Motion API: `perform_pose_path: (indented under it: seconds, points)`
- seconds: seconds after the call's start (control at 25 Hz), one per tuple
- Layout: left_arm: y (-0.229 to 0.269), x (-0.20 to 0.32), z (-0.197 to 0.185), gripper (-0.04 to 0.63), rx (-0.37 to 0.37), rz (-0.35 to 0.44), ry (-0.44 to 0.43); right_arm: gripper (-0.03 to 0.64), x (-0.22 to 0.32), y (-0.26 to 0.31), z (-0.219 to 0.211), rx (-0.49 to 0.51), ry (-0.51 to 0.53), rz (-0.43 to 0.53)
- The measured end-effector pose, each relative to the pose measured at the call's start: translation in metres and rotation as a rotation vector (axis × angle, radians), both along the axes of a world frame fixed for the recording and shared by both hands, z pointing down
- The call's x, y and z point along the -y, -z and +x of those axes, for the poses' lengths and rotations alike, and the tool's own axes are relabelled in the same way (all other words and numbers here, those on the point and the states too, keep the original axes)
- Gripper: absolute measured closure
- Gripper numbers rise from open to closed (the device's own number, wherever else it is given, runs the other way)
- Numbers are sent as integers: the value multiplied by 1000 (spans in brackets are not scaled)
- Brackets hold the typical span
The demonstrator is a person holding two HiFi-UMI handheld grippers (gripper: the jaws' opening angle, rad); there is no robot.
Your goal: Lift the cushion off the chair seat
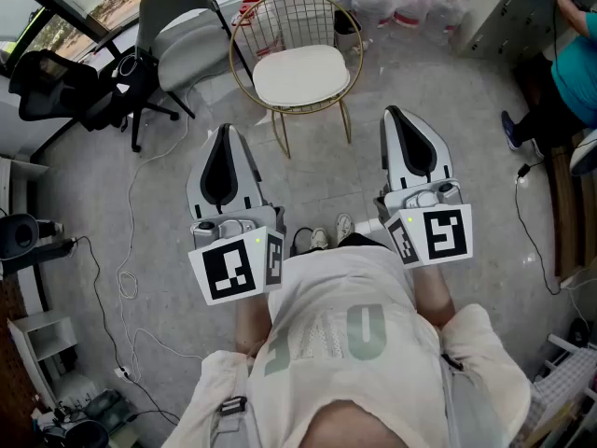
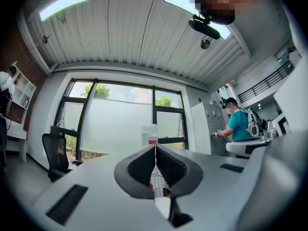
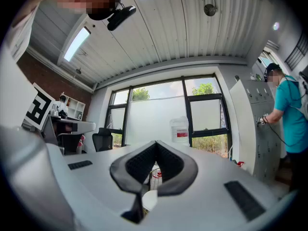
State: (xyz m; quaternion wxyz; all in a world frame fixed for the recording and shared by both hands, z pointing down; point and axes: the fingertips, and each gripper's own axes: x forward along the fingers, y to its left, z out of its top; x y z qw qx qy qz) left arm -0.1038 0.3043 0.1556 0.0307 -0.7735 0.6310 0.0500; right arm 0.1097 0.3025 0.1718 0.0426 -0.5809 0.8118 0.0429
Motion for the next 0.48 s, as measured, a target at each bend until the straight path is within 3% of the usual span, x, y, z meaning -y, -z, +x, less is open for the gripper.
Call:
perform_pose_path:
  seconds: [0.48]
  points:
    - [-7, 17, 13, 581, -4, -19, -3, 600, 12, -6, 16, 11, -9, -9]
